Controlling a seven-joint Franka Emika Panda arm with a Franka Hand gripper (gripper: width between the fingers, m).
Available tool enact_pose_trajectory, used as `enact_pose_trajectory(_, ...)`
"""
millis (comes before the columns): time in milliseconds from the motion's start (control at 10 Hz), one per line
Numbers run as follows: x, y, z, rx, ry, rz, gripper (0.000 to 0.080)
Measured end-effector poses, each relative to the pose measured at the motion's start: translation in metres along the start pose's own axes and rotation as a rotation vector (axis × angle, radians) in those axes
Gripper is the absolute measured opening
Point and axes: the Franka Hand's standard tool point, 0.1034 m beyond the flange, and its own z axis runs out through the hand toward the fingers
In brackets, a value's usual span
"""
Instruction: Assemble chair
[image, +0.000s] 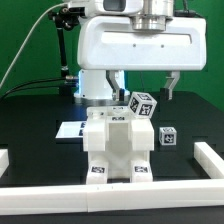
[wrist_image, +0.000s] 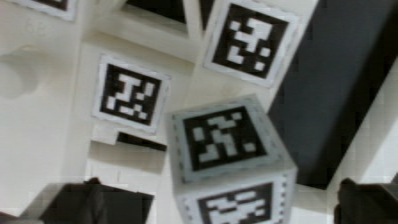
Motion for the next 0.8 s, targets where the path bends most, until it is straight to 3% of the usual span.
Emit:
enact_pose_trajectory(300,-0.0001,0.0008,0.0,-0.001,0.0,0.001,0.0609)
enact_pose_trajectory(400,-0.0001,0.0008,0.0,-0.001,0.0,0.001,0.0433)
enact_pose_trajectory(500,-0.0001,0.0009,0.0,-0.001,0.0,0.001,0.0433)
enact_pose_trajectory(600,0.0,0.0009,-0.0001,-0.001,0.0,0.001,0.0281)
enact_pose_trajectory(800,0.0,0.0009,-0.0001,-0.001,0.0,0.001,0.0282)
